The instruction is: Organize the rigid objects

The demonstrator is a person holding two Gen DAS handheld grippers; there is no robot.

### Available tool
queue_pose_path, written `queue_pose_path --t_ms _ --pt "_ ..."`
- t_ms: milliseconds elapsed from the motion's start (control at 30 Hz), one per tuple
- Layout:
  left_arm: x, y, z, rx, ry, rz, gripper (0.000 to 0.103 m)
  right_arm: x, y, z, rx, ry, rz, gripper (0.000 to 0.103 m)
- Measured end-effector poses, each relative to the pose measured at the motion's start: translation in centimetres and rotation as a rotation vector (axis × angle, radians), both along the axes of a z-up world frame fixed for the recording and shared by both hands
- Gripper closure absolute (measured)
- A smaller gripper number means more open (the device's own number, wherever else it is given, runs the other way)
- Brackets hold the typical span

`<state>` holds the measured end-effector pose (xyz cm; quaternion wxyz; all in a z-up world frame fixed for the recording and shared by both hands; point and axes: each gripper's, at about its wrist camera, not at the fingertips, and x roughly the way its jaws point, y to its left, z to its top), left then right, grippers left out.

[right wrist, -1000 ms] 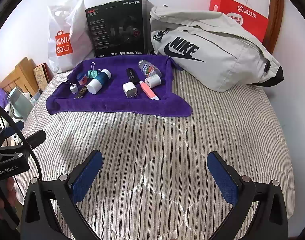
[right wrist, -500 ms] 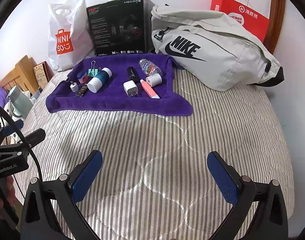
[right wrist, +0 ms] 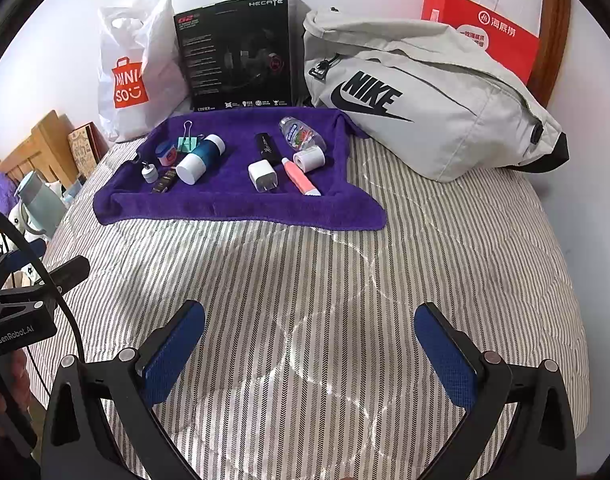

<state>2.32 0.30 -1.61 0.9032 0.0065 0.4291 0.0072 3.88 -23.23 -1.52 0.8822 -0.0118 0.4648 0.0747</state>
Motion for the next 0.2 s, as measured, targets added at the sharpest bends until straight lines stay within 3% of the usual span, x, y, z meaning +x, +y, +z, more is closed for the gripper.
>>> queue_pose_path --t_ms 200 --pt "0.05 -0.04 0.20 -0.012 -0.019 -0.001 0.000 0.10 0.05 -0.24 0.001 0.007 0.008 0.000"
